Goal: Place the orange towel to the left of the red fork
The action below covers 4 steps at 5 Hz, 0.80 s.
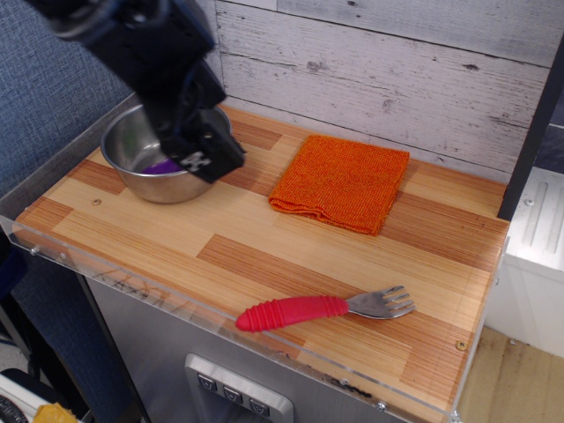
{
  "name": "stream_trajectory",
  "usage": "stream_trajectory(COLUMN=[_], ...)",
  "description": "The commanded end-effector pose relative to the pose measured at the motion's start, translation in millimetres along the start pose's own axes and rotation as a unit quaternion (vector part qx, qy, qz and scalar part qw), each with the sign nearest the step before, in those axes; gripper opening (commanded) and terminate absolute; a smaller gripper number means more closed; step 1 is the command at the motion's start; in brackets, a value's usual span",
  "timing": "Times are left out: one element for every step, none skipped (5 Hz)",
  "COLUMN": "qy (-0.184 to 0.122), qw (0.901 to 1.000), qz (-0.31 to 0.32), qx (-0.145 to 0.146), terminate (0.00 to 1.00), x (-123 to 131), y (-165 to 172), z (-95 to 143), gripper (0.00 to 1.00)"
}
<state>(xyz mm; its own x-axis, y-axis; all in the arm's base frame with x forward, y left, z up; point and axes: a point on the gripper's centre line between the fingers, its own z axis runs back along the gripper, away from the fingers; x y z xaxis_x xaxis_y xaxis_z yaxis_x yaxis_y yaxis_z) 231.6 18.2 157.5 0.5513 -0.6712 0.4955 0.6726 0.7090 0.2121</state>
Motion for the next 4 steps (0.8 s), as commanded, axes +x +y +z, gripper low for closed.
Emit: stream_trajectory(qy=[-0.006,0.008,0.041,0.064], qw=[0.9994,0.9978,0.9965,0.9949], qz=[0.034,0.064,0.071,0.075], qx=[0.005,-0.011,-0.012,-0.022], terminate=[0.00,0.00,0.00,0.00], x=[19,20,23,29], y=[41,44,42,43], z=[-19,-46,-75,-96], gripper=[1.00,1.00,1.00,1.00])
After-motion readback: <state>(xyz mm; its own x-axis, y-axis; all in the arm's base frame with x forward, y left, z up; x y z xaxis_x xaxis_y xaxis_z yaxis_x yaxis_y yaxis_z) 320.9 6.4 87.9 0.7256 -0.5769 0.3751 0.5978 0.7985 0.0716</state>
